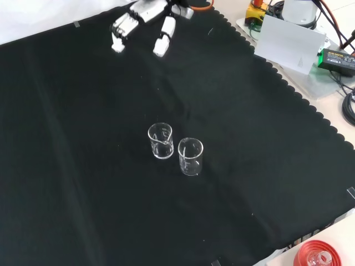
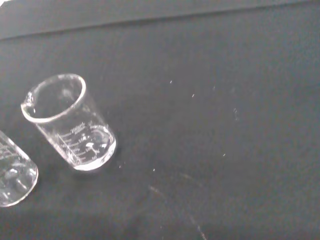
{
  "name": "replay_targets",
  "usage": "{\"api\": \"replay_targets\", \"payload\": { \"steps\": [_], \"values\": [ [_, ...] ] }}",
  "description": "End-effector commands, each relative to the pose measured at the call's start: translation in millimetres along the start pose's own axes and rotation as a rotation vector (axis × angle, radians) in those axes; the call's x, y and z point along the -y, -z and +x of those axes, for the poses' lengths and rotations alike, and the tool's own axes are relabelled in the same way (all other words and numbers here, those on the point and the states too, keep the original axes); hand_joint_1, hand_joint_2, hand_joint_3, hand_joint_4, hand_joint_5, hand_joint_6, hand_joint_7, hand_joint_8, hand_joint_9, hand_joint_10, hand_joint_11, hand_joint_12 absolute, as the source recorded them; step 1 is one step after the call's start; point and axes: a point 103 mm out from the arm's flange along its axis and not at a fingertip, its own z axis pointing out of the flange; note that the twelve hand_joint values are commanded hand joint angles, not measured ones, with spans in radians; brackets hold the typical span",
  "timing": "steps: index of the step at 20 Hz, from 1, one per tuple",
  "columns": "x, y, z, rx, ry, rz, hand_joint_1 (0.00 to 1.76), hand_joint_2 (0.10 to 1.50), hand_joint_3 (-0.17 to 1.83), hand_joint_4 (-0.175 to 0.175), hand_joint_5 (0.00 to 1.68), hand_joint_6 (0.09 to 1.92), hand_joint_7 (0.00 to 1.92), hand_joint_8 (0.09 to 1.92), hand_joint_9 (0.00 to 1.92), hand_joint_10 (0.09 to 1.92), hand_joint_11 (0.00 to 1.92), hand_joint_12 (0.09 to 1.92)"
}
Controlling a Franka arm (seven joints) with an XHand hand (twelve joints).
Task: Pick up the beaker on the right.
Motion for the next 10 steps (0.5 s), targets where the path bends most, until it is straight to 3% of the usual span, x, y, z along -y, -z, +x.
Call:
{"api": "replay_targets", "payload": {
  "steps": [1, 10],
  "values": [
    [-47.8, -71.6, -7.8, -0.126, 0.07, 0.054, 0.59, 1.02, -0.17, -0.079, 0.19, 0.09, 0.1, 0.69, 0.2, 0.77, 0.0, 1.07],
    [-70.3, -95.7, -1.6, -0.194, 0.156, 0.073, 0.58, 0.99, -0.17, -0.082, 0.19, 0.09, 0.11, 0.7, 0.2, 0.77, 0.0, 1.08]
  ]
}}
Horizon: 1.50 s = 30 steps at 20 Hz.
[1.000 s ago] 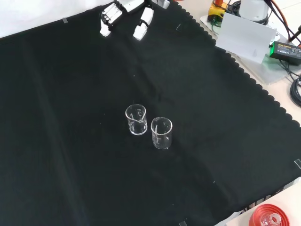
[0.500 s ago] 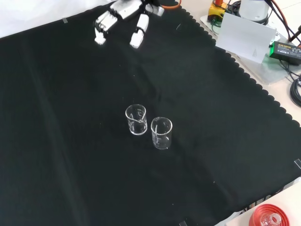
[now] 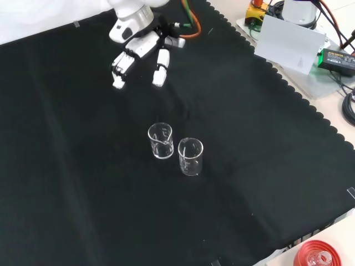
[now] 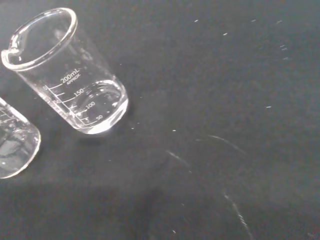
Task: Pick up the beaker on the right.
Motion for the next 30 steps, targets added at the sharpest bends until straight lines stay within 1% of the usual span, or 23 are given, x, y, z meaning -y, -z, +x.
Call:
{"api": "replay_targets", "payload": {
  "steps": [1, 10, 12, 16, 18, 21, 24, 26, 30],
  "values": [
    [-27.1, -18.3, 1.9, -0.082, 0.09, -0.006, 0.58, 0.98, -0.17, -0.082, 0.19, 0.09, 0.11, 0.7, 0.2, 0.77, 0.0, 1.08],
    [-45.7, -45.5, 5.7, -0.115, 0.182, 0.032, 0.57, 0.93, -0.17, -0.08, 0.18, 0.09, 0.13, 0.71, 0.22, 0.77, 0.0, 1.08],
    [-48.6, -50.6, 6.5, -0.155, 0.212, 0.029, 0.57, 0.92, -0.17, -0.081, 0.18, 0.09, 0.13, 0.71, 0.23, 0.77, 0.0, 1.09],
    [-52.6, -57.9, 10.5, -0.187, 0.278, 0.028, 0.55, 0.87, -0.17, -0.086, 0.19, 0.09, 0.16, 0.73, 0.27, 0.77, 0.0, 1.15],
    [-53.7, -62.1, 11.7, -0.214, 0.298, 0.026, 0.55, 0.86, -0.17, -0.089, 0.19, 0.09, 0.17, 0.73, 0.29, 0.77, 0.0, 1.18],
    [-55.5, -69.3, 11.7, -0.236, 0.319, 0.032, 0.55, 0.84, -0.17, -0.094, 0.2, 0.09, 0.17, 0.74, 0.29, 0.77, 0.0, 1.19],
    [-56.8, -77.7, 9.8, -0.274, 0.339, 0.036, 0.56, 0.83, -0.17, -0.097, 0.2, 0.09, 0.18, 0.74, 0.29, 0.77, 0.0, 1.2],
    [-56.8, -83.0, 8.8, -0.3, 0.353, 0.027, 0.56, 0.82, -0.17, -0.1, 0.22, 0.09, 0.18, 0.74, 0.29, 0.77, 0.0, 1.2],
    [-57.7, -89.0, 9.4, -0.321, 0.374, 0.006, 0.58, 0.82, -0.17, -0.102, 0.23, 0.09, 0.2, 0.75, 0.3, 0.77, 0.0, 1.2]
  ]
}}
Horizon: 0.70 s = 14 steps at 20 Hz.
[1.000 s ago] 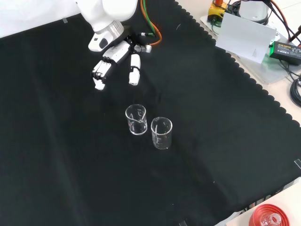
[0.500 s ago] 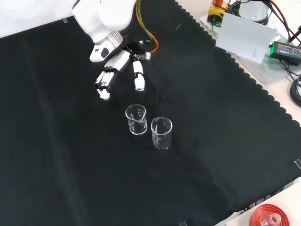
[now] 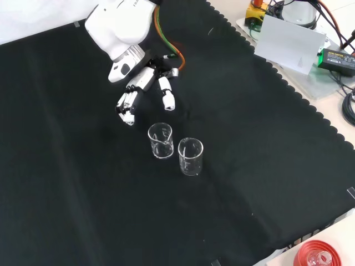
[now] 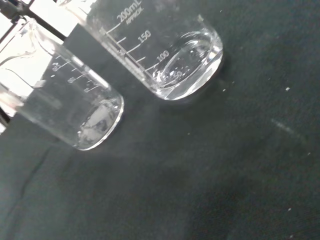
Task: Pick up the beaker on the right.
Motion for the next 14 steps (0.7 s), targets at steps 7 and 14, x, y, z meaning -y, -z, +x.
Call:
{"api": "replay_targets", "payload": {
  "steps": [7, 14],
  "values": [
    [-8.5, -16.1, 2.7, -0.032, 0.057, -0.035, 0.67, 0.81, -0.17, -0.101, 0.24, 0.09, 0.21, 0.74, 0.29, 0.77, 0.0, 1.2],
    [-14.1, -30.3, 5.3, -0.028, 0.07, -0.014, 0.72, 0.81, -0.17, -0.096, 0.21, 0.09, 0.14, 0.72, 0.26, 0.75, 0.0, 1.2]
  ]
}}
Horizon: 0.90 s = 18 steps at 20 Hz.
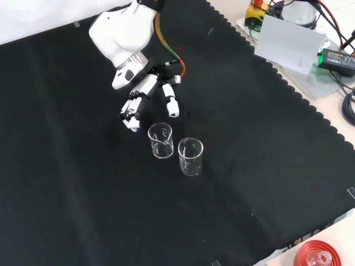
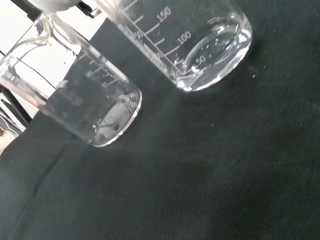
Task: Pick up the beaker on the right.
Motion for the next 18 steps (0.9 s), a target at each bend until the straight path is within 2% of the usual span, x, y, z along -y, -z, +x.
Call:
{"api": "replay_targets", "payload": {
  "steps": [1, 6, 18],
  "values": [
    [-6.6, -12.0, 7.0, 0.004, 0.007, 0.014, 0.72, 0.81, -0.17, -0.096, 0.21, 0.09, 0.13, 0.71, 0.25, 0.75, 0.0, 1.2],
    [-8.2, -16.8, 5.4, -0.03, 0.03, 0.002, 0.78, 0.82, -0.17, -0.098, 0.21, 0.09, 0.13, 0.71, 0.24, 0.76, 0.0, 1.19],
    [-16.3, -29.0, 11.0, -0.068, 0.042, -0.011, 0.83, 0.84, -0.17, -0.107, 0.25, 0.09, 0.18, 0.72, 0.27, 0.77, 0.0, 1.19]
  ]
}}
